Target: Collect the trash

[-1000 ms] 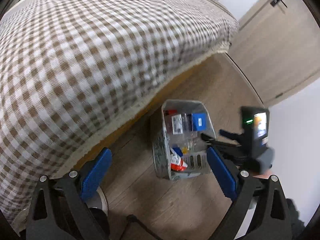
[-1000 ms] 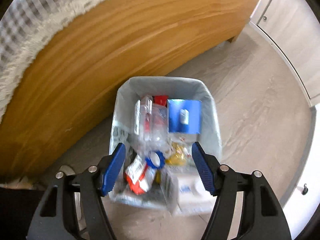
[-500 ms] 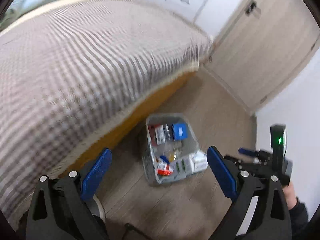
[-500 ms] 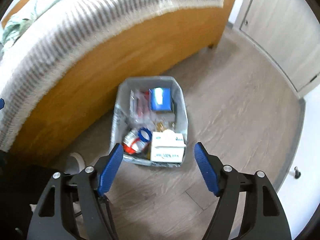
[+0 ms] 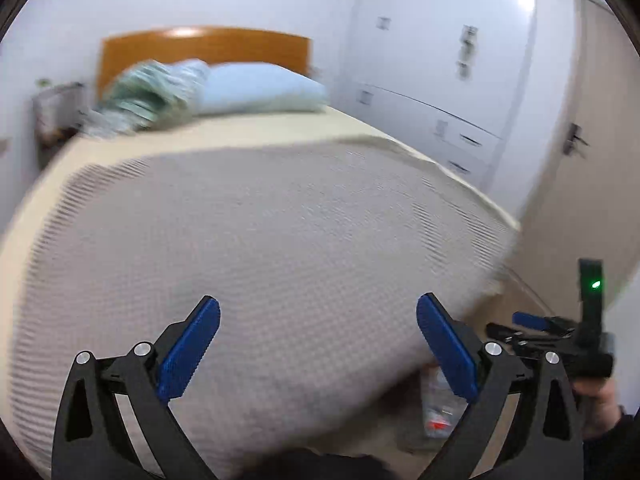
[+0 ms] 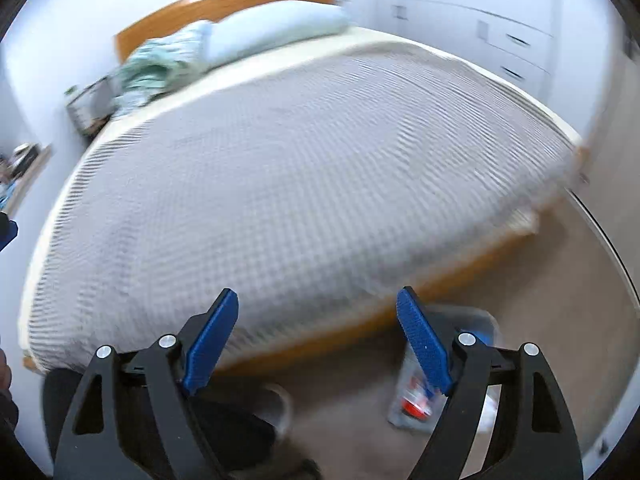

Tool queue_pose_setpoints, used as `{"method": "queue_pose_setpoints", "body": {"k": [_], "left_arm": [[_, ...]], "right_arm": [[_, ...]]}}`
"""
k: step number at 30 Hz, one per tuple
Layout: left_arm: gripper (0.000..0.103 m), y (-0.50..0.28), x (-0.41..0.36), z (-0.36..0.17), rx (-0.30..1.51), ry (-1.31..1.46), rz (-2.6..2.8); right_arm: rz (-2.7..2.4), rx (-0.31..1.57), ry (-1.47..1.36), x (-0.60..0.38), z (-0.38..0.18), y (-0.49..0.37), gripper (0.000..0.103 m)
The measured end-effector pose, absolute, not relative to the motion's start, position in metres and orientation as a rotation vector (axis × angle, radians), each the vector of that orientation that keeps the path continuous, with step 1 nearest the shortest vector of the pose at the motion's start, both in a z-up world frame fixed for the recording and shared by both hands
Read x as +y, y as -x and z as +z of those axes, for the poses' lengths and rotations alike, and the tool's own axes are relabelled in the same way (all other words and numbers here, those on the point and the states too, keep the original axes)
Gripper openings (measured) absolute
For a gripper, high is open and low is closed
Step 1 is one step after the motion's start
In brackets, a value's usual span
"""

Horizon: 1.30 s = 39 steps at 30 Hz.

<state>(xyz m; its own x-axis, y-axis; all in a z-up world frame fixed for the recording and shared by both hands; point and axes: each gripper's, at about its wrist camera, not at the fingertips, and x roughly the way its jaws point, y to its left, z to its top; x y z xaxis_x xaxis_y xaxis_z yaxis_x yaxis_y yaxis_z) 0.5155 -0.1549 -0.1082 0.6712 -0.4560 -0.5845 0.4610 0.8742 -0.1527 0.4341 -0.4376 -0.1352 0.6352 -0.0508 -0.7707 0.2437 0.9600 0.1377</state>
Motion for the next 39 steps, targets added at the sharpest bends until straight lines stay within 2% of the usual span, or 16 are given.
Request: {"method": "queue_pose_setpoints", "body": {"k": [5, 11, 18, 23, 29, 32, 39], "left_arm": [[0.096, -0.577, -0.087, -0.074, 0.599, -0.024, -0.325], [0.096, -0.67, -0.021, -0.046, 0.635, 0.056, -0.207], [0.096, -0.759, 0.013, -0.025, 0.598, 0.1, -0.136], [0.096, -0.801, 0.021, -0.009, 0.445, 0.067, -0.125], [0.096, -0.827, 0.023, -0.015, 0.302, 0.061, -0.118], [0.096, -0.832, 0.017, -0.022, 0.254, 0.017, -0.102], [0.096, -0.837, 0.009, -0.029, 0.294, -0.027, -0.107]], "right_arm": [[-0.05, 0.83, -0.188, -0.37, -0.092, -0.536, 0.078], [0.011, 0.825, -0.242, -0.328, -0.052, -0.64, 0.078], [0.018, 0.819, -0.222, -0.29, -0.028, -0.74, 0.078], [0.035, 0.638, -0.177, -0.274, -0.019, -0.779, 0.078], [0.04, 0.402, -0.066, -0.256, -0.023, -0.802, 0.078], [0.04, 0.357, -0.007, -0.248, -0.033, -0.806, 0.078], [0.045, 0.357, -0.002, -0.241, -0.032, -0.809, 0.078]]}}
